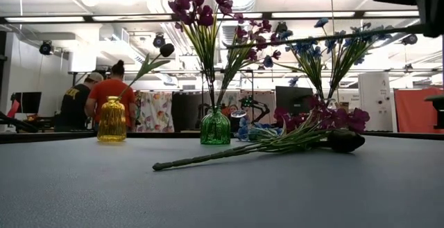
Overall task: Sort flowers into vase by color
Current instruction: Put the right black tulip into the yellow vase
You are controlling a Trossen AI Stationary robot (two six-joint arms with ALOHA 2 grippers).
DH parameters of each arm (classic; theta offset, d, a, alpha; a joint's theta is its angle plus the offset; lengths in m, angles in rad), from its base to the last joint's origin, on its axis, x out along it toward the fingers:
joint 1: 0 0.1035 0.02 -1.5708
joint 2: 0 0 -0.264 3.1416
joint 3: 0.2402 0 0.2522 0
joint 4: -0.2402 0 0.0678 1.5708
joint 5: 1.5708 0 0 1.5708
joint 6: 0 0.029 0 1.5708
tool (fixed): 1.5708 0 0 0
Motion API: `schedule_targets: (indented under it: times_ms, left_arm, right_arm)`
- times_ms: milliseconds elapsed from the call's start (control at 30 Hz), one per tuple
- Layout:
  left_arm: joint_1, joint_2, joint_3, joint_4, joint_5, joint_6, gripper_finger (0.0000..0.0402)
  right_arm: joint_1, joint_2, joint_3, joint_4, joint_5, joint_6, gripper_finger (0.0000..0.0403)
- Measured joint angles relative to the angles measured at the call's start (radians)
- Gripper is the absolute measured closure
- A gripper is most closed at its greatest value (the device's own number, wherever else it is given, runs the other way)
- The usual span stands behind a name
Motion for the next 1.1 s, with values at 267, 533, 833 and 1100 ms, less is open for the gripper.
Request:
schedule_targets:
  times_ms: [267, 533, 833, 1100]
  left_arm:
    - [0.066, 0.187, 0.208, -0.185, 0.092, 0.000, 0.0149]
    - [0.096, 0.314, 0.411, -0.393, 0.173, -0.017, 0.0171]
    - [0.125, 0.349, 0.466, -0.475, 0.168, -0.053, 0.0229]
    - [0.133, 0.348, 0.455, -0.474, 0.153, -0.052, 0.0364]
  right_arm:
    - [-0.005, 0.136, 0.161, -0.007, 0.038, -0.136, 0.0385]
    - [-0.024, 0.184, 0.248, -0.043, 0.080, -0.205, 0.0385]
    - [-0.029, 0.185, 0.256, -0.046, 0.087, -0.213, 0.0385]
    - [-0.029, 0.184, 0.256, -0.045, 0.087, -0.214, 0.0382]
